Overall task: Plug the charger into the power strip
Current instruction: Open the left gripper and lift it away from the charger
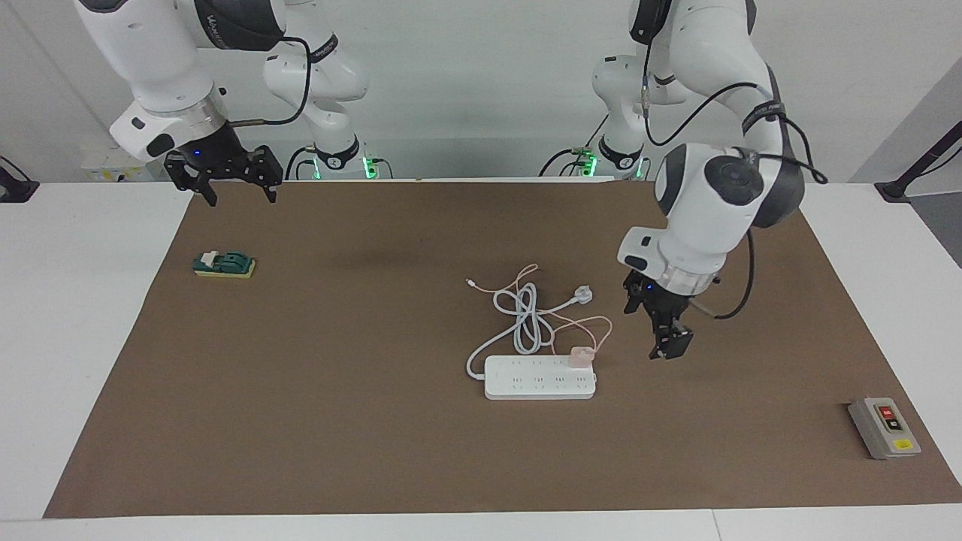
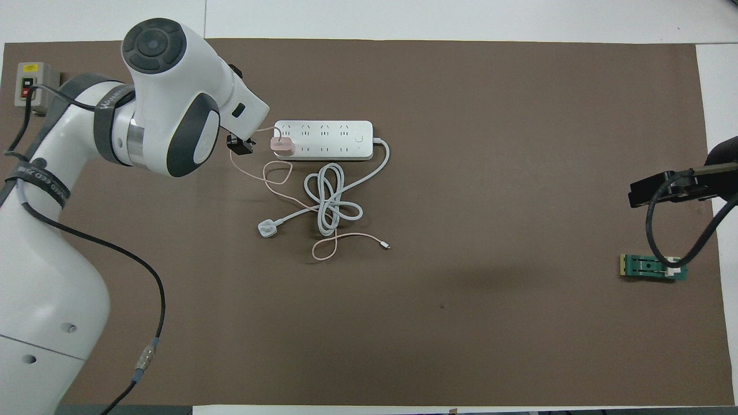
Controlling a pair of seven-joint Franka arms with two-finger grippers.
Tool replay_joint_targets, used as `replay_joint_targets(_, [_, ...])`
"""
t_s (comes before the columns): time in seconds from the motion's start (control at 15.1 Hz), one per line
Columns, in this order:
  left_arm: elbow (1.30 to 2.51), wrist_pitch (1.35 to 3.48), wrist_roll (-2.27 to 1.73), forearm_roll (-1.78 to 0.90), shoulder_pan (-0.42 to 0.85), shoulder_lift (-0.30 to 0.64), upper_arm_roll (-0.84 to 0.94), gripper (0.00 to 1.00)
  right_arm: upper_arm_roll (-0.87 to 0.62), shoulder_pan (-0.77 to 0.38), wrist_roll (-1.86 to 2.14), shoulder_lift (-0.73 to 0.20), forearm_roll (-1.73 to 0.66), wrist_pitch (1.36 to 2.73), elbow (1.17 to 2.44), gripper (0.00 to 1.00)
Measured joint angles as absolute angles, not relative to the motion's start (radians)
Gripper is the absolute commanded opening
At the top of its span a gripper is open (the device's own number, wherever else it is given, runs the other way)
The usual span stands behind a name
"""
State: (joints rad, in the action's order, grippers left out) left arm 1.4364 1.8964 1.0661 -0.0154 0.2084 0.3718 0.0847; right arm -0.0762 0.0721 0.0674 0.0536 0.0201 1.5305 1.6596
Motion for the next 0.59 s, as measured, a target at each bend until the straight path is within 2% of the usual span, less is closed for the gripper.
replay_joint_targets(0.59, [1.436, 1.526, 0.356, -0.033, 0.087, 0.124, 0.045, 1.0, -0.076, 0.072, 0.067, 0.054, 0.02, 1.53, 1.66, 1.0])
